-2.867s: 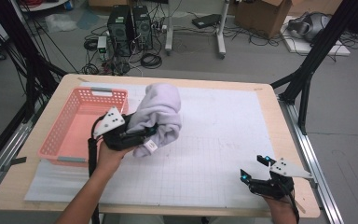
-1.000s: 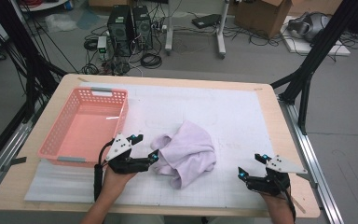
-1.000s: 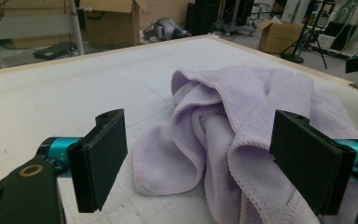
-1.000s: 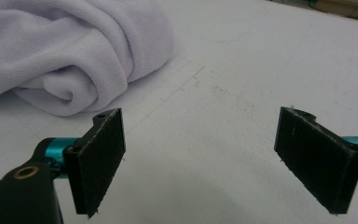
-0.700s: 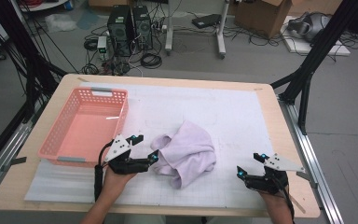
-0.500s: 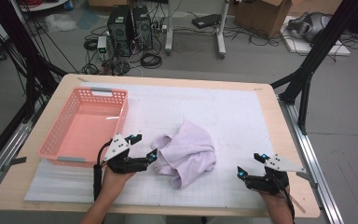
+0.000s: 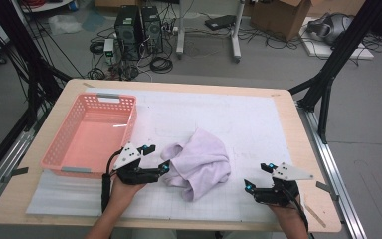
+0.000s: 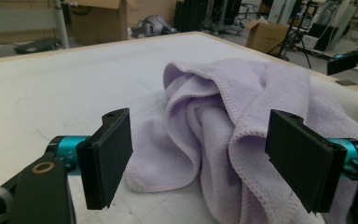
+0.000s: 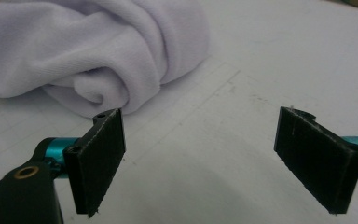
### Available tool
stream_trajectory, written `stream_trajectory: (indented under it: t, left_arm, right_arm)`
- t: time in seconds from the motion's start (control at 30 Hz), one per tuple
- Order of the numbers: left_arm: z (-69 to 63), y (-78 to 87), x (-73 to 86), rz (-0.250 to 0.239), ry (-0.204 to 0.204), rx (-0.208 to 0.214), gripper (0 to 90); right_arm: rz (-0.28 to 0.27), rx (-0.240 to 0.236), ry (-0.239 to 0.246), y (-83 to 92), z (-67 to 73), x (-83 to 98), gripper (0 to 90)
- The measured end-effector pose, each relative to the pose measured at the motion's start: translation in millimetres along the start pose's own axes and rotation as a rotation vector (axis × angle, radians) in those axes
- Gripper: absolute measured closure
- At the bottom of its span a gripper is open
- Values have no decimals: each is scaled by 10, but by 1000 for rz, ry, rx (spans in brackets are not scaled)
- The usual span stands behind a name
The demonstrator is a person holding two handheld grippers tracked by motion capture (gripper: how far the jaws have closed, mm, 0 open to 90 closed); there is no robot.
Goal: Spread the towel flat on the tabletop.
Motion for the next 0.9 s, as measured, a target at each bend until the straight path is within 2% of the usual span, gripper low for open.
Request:
stream_trajectory:
  t: [0.1,0.17,0.23,0.3,0.37,0.47,0.53,0.6,0.7,0.8,0.9]
  left_arm:
    - [-61,-52,47,42,-4,32,246]
    - [-89,-81,78,72,-13,50,258]
    - [-109,-101,98,87,-20,63,260]
    - [-114,-116,106,95,-22,66,267]
    - [-124,-130,115,105,-23,62,274]
    - [-172,-152,138,123,-47,82,309]
    - [-218,-174,163,142,-63,92,330]
    - [-253,-190,179,151,-73,103,361]
    - [-275,-196,188,156,-84,110,387]
    - [-270,-193,193,159,-85,110,387]
    - [-291,-204,210,166,-90,118,387]
  right_arm:
    - [30,-43,17,-84,55,-30,164]
    - [47,-65,43,-139,97,-75,224]
    - [64,-114,61,-202,138,-123,314]
    - [69,-130,71,-284,167,-176,321]
    - [88,-155,90,-386,202,-220,364]
    - [109,-183,123,-539,251,-273,427]
    - [126,-184,139,-625,251,-289,505]
    - [146,-175,153,-686,235,-284,629]
    - [166,-163,148,-694,200,-268,786]
    - [159,-149,129,-593,146,-259,819]
    - [130,-103,67,-403,19,-219,814]
Point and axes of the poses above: each handheld gripper's, and its own axes: y roughly backward along the jaws, x roughly out of its underside, z roughly to its left, the point moved 6 cm from there along -y, roughly forward along the jaws, and after that the axes turned 13 degrees about -x, right-handed, at the moved point
